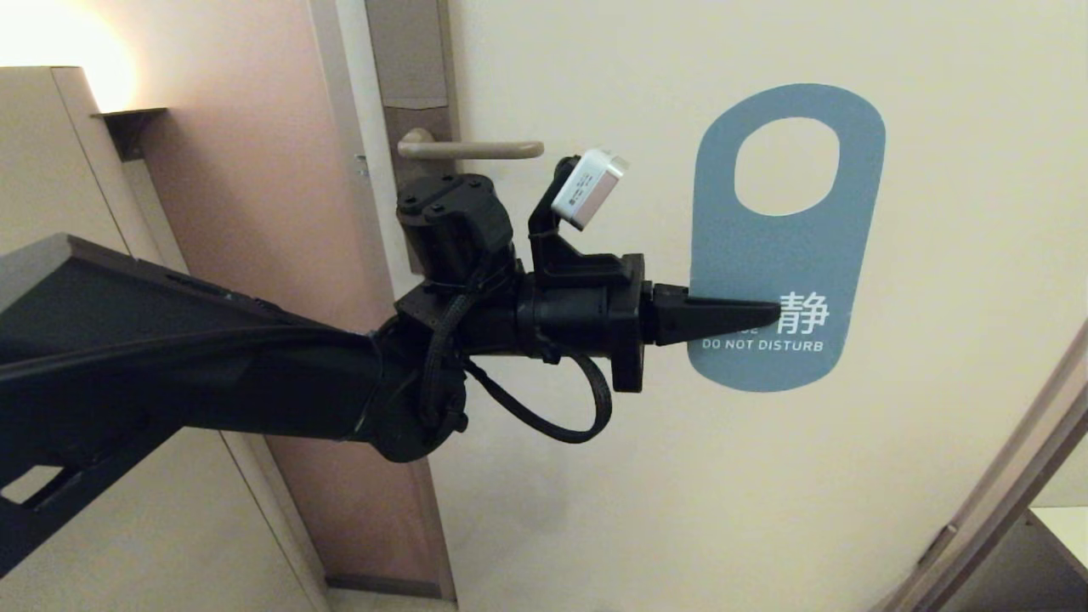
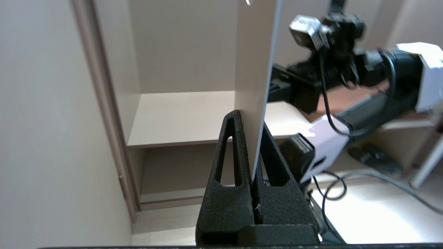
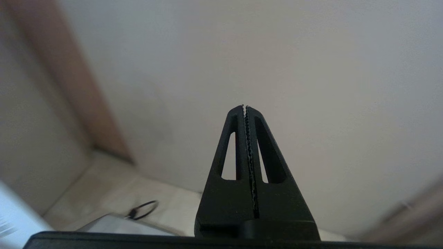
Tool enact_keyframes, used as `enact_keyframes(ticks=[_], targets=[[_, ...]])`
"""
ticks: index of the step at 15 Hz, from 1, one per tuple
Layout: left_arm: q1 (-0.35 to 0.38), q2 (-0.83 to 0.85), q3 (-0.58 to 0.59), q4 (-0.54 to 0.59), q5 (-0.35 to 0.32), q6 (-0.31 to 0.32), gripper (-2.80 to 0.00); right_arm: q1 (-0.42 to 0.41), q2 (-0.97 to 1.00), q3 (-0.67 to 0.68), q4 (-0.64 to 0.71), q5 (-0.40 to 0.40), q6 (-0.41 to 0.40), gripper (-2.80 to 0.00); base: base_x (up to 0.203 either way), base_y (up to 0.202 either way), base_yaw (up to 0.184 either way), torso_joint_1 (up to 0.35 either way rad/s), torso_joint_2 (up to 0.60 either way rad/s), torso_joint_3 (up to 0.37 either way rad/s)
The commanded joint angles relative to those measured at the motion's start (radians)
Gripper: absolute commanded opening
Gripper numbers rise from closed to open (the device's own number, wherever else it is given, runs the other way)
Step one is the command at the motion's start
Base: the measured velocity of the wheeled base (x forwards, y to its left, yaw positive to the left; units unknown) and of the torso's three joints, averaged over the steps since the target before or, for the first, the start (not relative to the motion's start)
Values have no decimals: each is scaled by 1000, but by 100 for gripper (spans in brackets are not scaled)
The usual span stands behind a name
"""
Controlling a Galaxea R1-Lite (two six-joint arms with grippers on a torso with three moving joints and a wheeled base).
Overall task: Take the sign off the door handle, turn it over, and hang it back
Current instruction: Hand it to the other hand
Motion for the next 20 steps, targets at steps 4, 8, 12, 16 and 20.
enact_keyframes(ticks=[4, 8, 12, 16, 20], targets=[[-1, 27, -13, -6, -40, 18, -280, 1, 56, -27, 0, 73, -2, 0, 0, 0, 0, 0, 0, 0], [-1, 36, -11, -6, -39, 18, -280, 1, 61, -21, 0, 77, -16, 0, 0, 0, 0, 0, 0, 0], [-1, 42, -11, -6, -38, 18, -280, 1, 62, -11, 0, 79, -62, 0, 0, 0, 0, 0, 0, 0], [-3, 53, -9, -7, -37, 18, -280, 1, 112, -18, -10, 80, -87, 0, 0, 0, 0, 0, 0, 0], [-18, 60, -16, -7, -37, 17, -280, 1, 259, -22, -174, 115, -105, 0, 0, 0, 0, 0, 0, 0]])
